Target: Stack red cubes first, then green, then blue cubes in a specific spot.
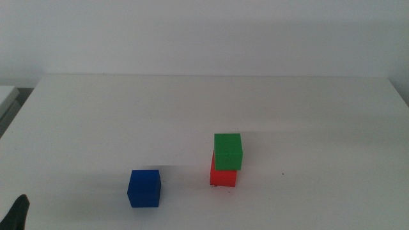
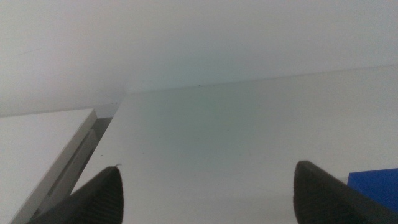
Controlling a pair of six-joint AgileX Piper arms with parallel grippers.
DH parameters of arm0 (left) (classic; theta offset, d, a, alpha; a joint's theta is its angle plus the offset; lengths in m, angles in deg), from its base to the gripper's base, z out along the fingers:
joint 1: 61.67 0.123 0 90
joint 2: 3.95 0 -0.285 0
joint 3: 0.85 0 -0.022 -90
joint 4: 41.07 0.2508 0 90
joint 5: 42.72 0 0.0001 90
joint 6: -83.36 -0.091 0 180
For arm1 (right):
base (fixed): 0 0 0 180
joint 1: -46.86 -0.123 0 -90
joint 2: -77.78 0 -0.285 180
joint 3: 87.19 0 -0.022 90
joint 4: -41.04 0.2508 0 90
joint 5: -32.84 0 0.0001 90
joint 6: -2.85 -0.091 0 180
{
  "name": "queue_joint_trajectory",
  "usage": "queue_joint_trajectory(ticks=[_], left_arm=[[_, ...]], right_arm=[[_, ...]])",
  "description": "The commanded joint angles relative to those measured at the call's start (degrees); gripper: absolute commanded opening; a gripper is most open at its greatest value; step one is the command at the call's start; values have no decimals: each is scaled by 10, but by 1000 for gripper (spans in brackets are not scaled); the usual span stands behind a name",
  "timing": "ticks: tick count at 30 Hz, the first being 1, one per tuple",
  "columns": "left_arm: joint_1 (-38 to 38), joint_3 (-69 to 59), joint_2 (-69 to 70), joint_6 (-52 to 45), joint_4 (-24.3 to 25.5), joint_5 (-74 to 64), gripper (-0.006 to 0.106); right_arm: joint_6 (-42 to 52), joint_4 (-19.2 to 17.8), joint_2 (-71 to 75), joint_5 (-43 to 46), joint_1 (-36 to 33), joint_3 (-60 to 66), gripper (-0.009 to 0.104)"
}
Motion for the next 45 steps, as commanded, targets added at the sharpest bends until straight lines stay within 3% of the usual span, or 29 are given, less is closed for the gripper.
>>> queue_joint_trajectory(ticks=[1, 6, 12, 17, 21, 23, 25, 29, 36, 45], left_arm=[[-1, 0, 2, 0, -2, 8, 94], [-1, 132, -127, 6, -16, -88, 94], [-1, 421, -403, 20, -2, -409, 94], [-20, 522, -554, 79, -77, -536, 94], [-102, 539, -635, 95, -64, -467, 94], [-150, 539, -664, 188, -42, -428, 94], [-200, 543, -691, 293, -10, -421, 94], [-267, 570, -736, 332, 70, -393, 94], [-271, 595, -845, 361, 40, -391, 94], [-270, 597, -951, 361, 38, -351, 94]], right_arm=[[0, 1, 2, 3, -1, 3, 89], [0, -1, 2, 4, -1, 3, 89], [0, -1, 2, 4, -1, 3, 89], [0, -1, 2, 4, -1, 3, 89], [0, -1, 3, 4, -1, 3, 89], [0, -1, 3, 4, -1, 3, 89], [0, -1, 3, 4, -1, 3, 89], [0, -1, 3, 4, -1, 3, 89], [0, -1, 3, 4, -1, 3, 89], [0, -1, 3, 4, -1, 3, 89]])
